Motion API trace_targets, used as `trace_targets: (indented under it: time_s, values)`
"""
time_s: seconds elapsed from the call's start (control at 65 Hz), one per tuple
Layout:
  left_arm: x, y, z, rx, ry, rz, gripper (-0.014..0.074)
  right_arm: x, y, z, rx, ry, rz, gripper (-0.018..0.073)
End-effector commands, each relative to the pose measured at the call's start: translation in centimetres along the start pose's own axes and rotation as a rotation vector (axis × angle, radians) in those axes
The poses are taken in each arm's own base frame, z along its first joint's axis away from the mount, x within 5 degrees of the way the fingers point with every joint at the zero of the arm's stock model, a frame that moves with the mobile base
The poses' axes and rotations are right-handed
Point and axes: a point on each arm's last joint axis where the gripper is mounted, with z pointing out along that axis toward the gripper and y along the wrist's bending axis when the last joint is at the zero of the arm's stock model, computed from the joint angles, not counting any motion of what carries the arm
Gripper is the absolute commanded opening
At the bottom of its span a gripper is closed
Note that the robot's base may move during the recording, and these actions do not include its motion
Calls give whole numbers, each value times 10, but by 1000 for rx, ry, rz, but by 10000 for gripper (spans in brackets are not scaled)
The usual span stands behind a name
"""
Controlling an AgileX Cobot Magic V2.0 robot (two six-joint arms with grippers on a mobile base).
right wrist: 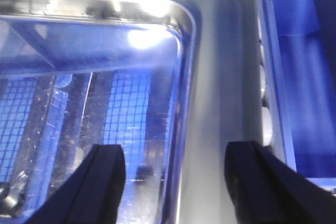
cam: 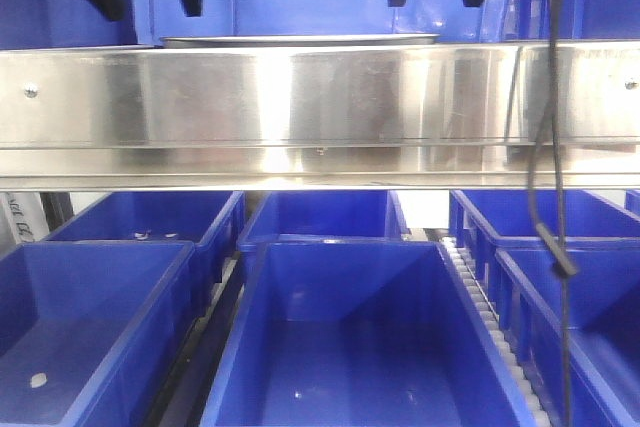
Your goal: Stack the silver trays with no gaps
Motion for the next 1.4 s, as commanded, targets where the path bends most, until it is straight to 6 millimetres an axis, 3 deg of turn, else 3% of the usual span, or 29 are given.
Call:
trace_targets:
  time_s: [0.0,0.185,0.262,0.462,0.631,0.8,1.124,1.385]
  values:
    - [-5,-3,-12,31,-8,-30,321,-5,-4,-10,9,-31,-13,296]
    - [-20,-6,-49,134,-38,-34,-37,-9,-11,-49,-31,-103,8,17]
    - [-27,-5,-69,183,-76,-41,5,-10,-14,-68,-56,-141,20,-96]
    - [-28,-2,-108,289,-128,-46,12,-11,-23,-112,-114,-244,-16,-81]
    - [-17,4,-123,340,-217,-45,12,2,-32,-129,-132,-289,-90,-81]
    - [14,15,-132,412,-350,-54,12,26,-40,-138,-215,-419,-139,-81]
    - [90,41,-142,510,-562,-14,12,91,-58,-127,-418,-699,-180,-81]
    - [151,71,-156,514,-706,103,12,138,-84,-136,-425,-744,-216,-81]
